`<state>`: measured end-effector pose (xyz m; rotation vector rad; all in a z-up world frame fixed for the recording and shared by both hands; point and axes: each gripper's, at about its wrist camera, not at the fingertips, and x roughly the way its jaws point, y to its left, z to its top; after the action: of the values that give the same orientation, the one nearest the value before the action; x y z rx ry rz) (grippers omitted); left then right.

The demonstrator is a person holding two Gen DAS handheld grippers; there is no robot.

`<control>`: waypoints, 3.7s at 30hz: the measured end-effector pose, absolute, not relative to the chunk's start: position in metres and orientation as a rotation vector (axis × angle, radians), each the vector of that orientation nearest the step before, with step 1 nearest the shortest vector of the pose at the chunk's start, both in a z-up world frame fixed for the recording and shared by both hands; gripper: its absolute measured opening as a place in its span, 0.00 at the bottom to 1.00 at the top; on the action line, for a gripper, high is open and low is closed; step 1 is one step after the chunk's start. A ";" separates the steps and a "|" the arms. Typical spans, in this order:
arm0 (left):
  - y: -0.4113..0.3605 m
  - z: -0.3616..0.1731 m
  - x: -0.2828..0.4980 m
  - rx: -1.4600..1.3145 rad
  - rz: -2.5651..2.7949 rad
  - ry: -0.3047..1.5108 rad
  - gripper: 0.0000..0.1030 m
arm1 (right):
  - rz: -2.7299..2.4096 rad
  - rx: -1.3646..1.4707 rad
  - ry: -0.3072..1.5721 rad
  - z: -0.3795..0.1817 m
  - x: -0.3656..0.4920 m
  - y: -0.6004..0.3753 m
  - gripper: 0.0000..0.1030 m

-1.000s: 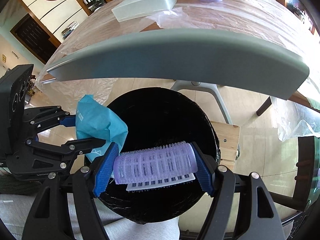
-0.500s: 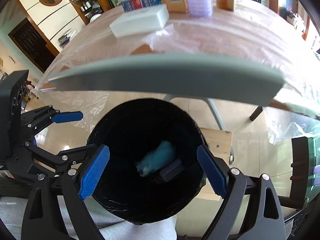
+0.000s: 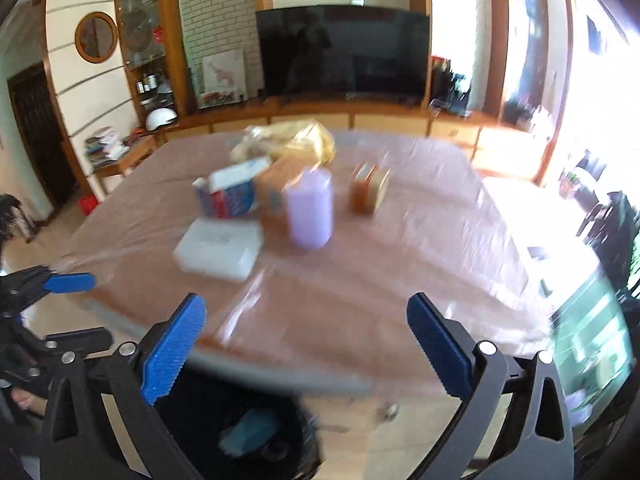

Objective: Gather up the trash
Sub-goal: 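Open the left gripper over the bin while the right gripper opens too, then grasp the white plastic box with the left gripper while the right grasps the purple cylinder, then carry the white box and purple cylinder over the black bin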

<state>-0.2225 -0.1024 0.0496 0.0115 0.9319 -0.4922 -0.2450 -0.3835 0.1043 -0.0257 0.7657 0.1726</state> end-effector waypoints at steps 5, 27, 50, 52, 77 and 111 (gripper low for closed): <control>-0.127 0.049 -0.192 0.029 -0.446 0.938 0.96 | 0.144 -0.090 0.757 0.102 -0.202 -0.379 0.96; -0.175 0.010 -0.130 0.071 -0.362 1.015 0.96 | 0.332 -0.093 0.868 0.059 -0.123 -0.367 0.84; -0.176 0.011 -0.125 0.083 -0.366 1.003 0.87 | 0.409 -0.013 0.952 0.051 -0.115 -0.372 0.41; -0.173 0.011 -0.126 0.083 -0.375 1.001 0.87 | 0.411 -0.011 0.946 0.054 -0.119 -0.372 0.40; -0.141 0.031 -0.141 0.048 -0.415 0.931 0.85 | 0.389 0.110 0.929 0.076 -0.157 -0.375 0.40; -0.104 0.057 -0.198 0.062 -0.500 0.900 0.85 | 0.429 0.190 0.968 0.091 -0.243 -0.376 0.40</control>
<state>-0.1985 -0.1039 0.0568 0.0621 0.9005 -0.4996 -0.2433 -0.3764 0.0909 0.1898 0.9683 0.4289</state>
